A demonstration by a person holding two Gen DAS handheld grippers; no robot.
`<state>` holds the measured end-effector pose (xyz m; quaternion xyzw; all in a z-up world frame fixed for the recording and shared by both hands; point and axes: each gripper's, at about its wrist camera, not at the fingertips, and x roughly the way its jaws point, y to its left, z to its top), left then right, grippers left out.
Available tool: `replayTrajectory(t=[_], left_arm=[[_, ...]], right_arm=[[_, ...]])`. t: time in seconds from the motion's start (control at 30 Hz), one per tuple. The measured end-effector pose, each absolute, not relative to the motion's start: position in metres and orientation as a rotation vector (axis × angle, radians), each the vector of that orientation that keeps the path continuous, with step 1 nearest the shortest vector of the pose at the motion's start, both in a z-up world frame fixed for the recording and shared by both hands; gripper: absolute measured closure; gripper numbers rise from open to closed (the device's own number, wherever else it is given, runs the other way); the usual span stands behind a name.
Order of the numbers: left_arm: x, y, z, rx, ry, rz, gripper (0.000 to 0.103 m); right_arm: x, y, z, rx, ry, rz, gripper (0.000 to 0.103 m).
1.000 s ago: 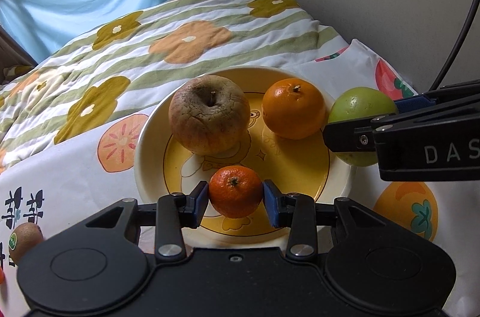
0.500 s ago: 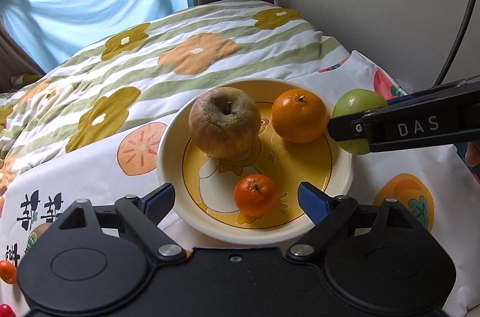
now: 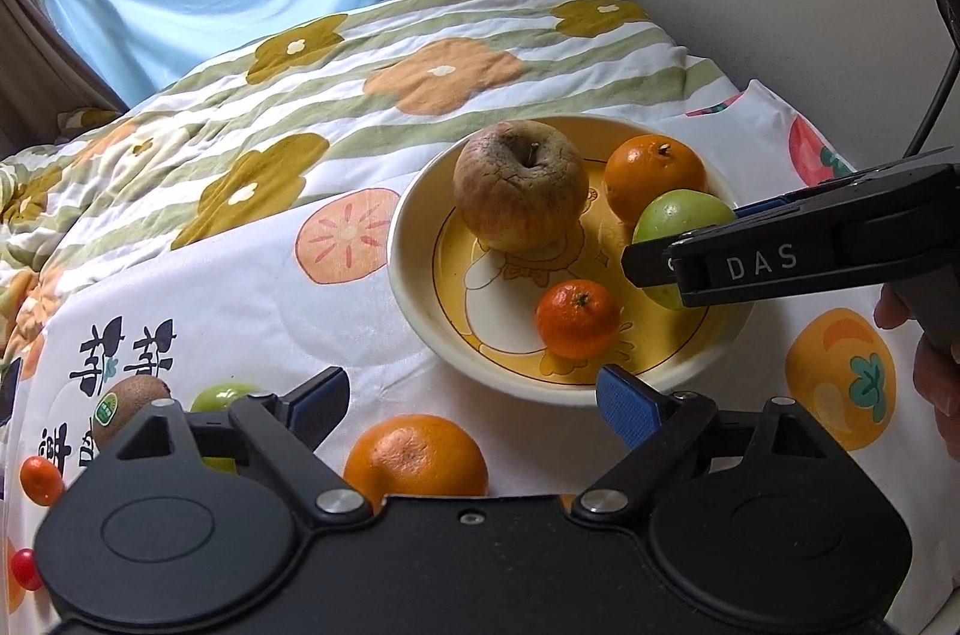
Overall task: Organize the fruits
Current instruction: 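Open both tools to drop mandarin and green apple in the bowl, withdraw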
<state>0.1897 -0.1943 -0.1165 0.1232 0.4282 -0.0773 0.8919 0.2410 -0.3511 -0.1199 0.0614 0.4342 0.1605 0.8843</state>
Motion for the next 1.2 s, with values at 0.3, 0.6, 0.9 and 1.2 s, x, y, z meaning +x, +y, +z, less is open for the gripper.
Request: replayTrajectory(t=[0.3, 0.6, 0.9, 1.2], left_arm=[[0.182, -0.195, -0.118, 0.272, 0.896, -0.153, 0.011], [0.168, -0.195, -0.105, 0.251, 0.874, -0.148, 0.011], [0.146, -0.186, -0.077, 0.224, 0.835, -0.091, 0.011], [0.117, -0.148, -0.055, 0.181, 0.805, 0.025, 0.004]], right_arm=[[0.230, -0.350, -0.113, 0.089, 0.837, 0.331, 0.000], [0.214, -0.360, -0.099, 0.109, 0.837, 0.307, 0.000], [0.195, -0.360, -0.077, 0.091, 0.828, 0.293, 0.000], [0.179, -0.342, -0.055, 0.081, 0.807, 0.334, 0.000]])
